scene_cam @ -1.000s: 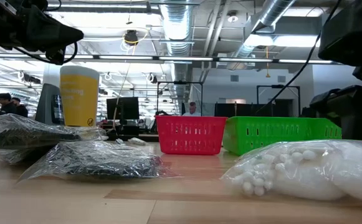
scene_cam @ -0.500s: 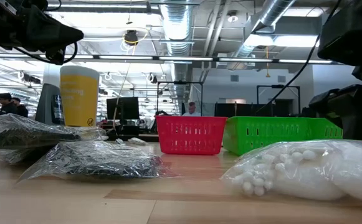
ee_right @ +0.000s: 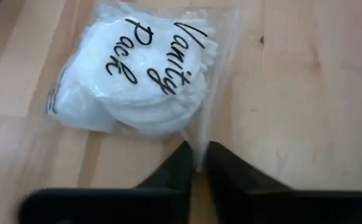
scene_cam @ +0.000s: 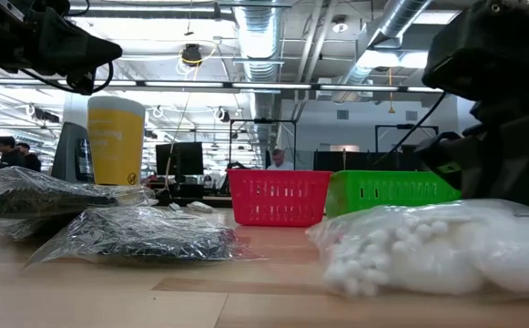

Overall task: Pick & Place Travel size toiletries
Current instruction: Put the cotton pack into the left green bin

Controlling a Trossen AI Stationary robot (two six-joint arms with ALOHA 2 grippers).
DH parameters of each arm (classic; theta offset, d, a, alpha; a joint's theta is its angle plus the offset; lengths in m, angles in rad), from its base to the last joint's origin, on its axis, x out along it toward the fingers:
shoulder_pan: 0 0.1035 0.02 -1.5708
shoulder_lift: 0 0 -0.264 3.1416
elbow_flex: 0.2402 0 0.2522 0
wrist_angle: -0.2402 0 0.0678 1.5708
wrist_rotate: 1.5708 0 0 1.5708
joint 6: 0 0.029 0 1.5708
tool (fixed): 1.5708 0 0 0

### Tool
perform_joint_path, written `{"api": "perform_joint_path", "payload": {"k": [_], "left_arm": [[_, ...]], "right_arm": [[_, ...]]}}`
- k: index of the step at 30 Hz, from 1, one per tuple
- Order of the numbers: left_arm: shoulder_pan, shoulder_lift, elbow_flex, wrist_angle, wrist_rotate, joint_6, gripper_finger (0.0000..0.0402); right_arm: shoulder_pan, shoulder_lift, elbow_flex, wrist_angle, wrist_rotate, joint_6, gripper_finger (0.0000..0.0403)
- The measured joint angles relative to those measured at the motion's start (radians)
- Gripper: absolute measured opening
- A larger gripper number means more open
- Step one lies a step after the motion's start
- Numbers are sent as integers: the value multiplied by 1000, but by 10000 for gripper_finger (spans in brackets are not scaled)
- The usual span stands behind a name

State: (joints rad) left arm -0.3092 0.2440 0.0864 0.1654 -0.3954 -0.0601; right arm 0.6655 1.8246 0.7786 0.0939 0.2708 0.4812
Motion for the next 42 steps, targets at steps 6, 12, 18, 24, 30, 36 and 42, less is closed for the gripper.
{"api": "perform_joint_path", "payload": {"k": [6, 12, 18, 24, 30, 36, 42], "left_arm": [[0, 0, 0, 0, 0, 0, 12], [0, 0, 0, 0, 0, 0, 12], [0, 0, 0, 0, 0, 0, 12], [0, 5, 0, 1, 0, 0, 12], [0, 14, 0, -1, 0, 0, 12], [0, 14, 0, 0, 0, 0, 12], [0, 14, 0, 0, 0, 0, 12]], "right_arm": [[-2, -1, 12, -11, -7, -17, 3], [-2, -8, 13, -15, -10, -18, 1], [1, -50, 9, -63, 18, -31, 1], [2, -150, 11, -153, 105, -37, 0], [2, -264, 12, -235, 180, -47, 0], [2, -373, 12, -307, 258, -74, 0], [0, -460, 12, -378, 333, -89, 0]]}}
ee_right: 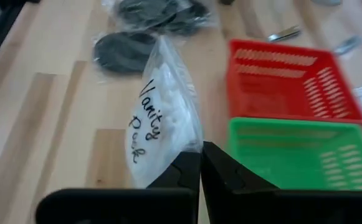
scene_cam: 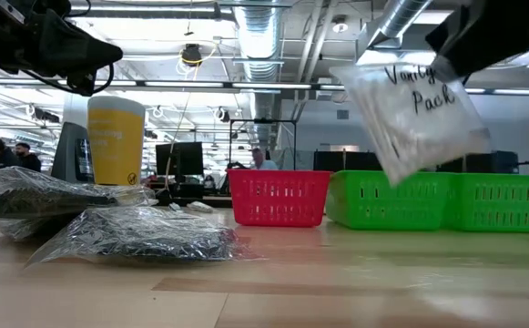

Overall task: Pick & Place Travel size toiletries
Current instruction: Put the cotton pack into the left green bin

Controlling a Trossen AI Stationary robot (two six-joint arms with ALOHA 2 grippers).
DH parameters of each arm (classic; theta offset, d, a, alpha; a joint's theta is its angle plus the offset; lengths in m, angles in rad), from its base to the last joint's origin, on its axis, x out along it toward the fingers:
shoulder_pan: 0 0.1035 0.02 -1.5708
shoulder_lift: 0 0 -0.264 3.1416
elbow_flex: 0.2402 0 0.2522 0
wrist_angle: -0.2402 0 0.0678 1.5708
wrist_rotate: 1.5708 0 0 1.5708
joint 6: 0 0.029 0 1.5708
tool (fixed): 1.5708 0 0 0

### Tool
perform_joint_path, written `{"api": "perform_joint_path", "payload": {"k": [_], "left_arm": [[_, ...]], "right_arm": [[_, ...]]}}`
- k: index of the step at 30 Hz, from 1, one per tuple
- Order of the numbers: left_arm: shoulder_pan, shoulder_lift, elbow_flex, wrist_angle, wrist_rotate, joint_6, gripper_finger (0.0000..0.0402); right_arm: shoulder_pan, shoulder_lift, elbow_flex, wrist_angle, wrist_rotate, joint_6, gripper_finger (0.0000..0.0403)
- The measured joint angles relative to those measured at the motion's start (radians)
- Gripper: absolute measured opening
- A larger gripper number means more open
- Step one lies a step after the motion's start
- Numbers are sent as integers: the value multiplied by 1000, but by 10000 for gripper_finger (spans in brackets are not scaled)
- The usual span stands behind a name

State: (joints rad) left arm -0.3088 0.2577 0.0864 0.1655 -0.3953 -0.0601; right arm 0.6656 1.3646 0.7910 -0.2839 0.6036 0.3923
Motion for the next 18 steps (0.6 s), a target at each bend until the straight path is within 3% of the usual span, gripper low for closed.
{"api": "perform_joint_path", "payload": {"k": [7, 18], "left_arm": [[0, 0, 0, 0, 0, 0, 12], [0, 0, 0, 0, 0, 0, 12]], "right_arm": [[-36, -62, 0, -72, 106, -2, 0], [-179, -67, 1, -155, 163, -8, 0]]}}
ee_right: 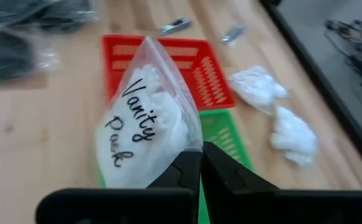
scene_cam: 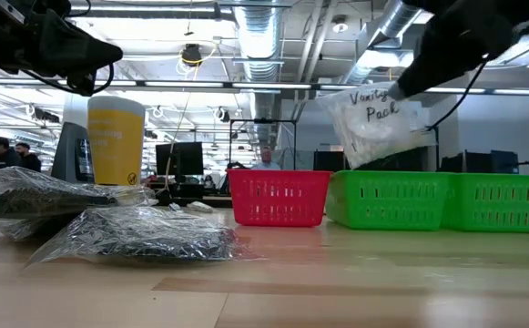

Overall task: Pick & Place Travel size toiletries
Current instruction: Put the cotton pack into the left green bin

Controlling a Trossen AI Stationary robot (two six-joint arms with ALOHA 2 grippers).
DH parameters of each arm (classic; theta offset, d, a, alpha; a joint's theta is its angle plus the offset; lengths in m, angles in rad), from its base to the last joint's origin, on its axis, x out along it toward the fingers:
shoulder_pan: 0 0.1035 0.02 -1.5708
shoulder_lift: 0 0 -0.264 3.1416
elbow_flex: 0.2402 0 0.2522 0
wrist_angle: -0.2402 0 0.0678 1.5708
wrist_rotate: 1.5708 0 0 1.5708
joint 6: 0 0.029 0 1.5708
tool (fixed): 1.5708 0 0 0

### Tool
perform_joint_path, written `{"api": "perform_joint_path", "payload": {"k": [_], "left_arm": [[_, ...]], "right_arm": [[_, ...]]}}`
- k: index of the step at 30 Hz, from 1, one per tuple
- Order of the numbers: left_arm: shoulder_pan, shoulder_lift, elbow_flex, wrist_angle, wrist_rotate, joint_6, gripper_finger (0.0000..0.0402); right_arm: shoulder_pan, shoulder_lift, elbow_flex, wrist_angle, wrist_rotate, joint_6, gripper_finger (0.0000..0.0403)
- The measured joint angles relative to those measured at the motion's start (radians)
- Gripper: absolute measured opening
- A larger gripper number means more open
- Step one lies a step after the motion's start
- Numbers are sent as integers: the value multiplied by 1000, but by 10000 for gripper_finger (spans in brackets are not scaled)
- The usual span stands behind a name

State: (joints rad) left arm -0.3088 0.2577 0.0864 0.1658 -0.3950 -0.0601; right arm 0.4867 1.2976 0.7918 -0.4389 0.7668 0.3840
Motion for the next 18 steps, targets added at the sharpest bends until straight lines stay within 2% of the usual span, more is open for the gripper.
{"api": "perform_joint_path", "payload": {"k": [18], "left_arm": [[0, 0, 0, 0, 0, 0, 12]], "right_arm": [[-118, -1, -45, -16, 47, 45, 0]]}}
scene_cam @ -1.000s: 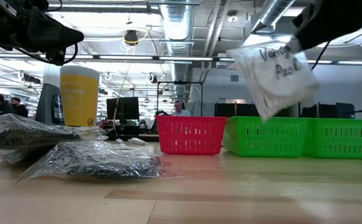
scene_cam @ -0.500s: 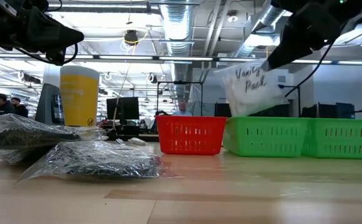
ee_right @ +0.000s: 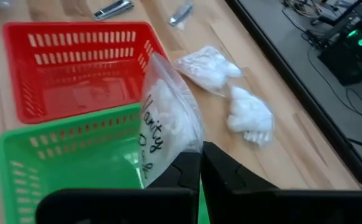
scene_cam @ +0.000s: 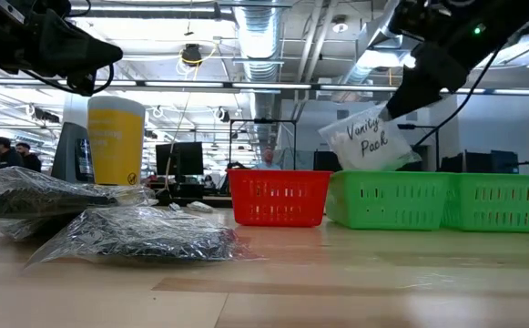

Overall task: Pick & Place Travel size toiletries
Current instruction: Put the cotton pack into the left green bin

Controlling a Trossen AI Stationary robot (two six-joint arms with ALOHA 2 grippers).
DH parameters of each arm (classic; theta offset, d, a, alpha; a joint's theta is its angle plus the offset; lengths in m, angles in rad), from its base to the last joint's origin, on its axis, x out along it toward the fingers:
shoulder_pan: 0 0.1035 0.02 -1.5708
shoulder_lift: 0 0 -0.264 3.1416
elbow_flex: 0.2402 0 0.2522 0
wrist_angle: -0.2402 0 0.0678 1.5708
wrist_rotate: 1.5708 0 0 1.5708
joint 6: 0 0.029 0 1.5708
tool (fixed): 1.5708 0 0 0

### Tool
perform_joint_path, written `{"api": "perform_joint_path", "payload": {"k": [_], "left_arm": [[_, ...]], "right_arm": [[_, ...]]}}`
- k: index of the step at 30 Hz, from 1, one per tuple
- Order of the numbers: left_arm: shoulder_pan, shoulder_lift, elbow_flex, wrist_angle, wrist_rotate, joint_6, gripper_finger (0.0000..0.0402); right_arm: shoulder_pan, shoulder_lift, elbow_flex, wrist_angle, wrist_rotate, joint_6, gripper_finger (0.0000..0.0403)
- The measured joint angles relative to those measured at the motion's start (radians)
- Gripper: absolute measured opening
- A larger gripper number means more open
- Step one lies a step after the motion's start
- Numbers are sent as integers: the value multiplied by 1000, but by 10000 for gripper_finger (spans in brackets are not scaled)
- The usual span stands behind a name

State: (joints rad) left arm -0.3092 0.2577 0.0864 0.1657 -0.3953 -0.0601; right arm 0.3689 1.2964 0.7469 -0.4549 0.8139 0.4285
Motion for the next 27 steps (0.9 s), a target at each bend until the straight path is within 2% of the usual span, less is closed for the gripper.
{"api": "perform_joint_path", "payload": {"k": [6, 16, 21, 27], "left_arm": [[0, 0, 0, 0, 0, 0, 12], [0, 0, 0, 0, 0, 0, 12], [0, 0, 0, 0, 0, 0, 12], [0, 0, 0, 0, 0, 0, 12]], "right_arm": [[-37, 0, -68, 85, 0, 6, 0], [-76, 0, -76, 104, 0, 7, 0], [-78, 0, -138, 209, -4, 7, 0], [-104, 0, -147, 228, -32, 9, 0]]}}
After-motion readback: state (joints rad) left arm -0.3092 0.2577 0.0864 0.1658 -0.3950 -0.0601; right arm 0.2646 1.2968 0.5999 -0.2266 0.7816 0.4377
